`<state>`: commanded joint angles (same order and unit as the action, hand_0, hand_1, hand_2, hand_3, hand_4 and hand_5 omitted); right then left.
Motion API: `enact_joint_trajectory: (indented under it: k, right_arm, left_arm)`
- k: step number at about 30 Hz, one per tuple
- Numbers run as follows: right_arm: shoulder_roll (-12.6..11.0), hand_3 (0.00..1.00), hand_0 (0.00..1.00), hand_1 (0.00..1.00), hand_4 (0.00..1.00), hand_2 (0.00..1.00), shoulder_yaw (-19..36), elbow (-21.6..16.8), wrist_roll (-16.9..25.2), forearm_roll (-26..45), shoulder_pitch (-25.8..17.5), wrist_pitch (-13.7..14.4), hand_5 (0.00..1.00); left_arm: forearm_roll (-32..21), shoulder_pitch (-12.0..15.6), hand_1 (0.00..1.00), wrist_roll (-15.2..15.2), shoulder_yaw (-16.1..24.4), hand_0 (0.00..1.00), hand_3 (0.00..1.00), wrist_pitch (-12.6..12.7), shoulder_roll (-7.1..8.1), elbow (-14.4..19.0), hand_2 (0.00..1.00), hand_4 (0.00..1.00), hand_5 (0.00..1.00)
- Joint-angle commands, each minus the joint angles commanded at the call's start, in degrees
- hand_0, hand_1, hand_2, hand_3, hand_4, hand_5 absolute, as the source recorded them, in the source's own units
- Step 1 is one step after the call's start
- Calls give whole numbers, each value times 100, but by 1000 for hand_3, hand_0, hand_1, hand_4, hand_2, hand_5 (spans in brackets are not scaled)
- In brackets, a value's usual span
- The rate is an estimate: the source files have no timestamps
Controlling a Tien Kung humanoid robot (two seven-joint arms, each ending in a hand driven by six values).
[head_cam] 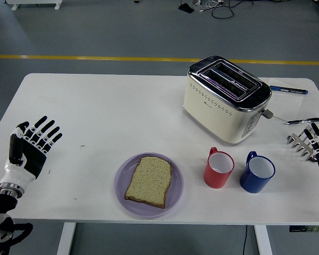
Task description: Push plate across desktop,pick up the break from the machine,place the break in the plate
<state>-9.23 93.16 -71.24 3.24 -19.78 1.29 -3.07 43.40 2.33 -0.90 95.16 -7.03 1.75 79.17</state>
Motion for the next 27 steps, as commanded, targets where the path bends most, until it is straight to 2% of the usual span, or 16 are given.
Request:
enact_joint_trajectory:
  k: [15,27]
  right_arm:
    - [54,654,715,672,481,684,77,45,-26,-11,29,15,493]
    - [55,650,714,670,477,681,106,47,-33,-4,71,19,486]
  left_arm:
    - [214,34,780,-122,595,796,777,-8,-37,215,796,508,998]
    - [177,71,780,-20,749,796,776,7,-72,254,794,508,998]
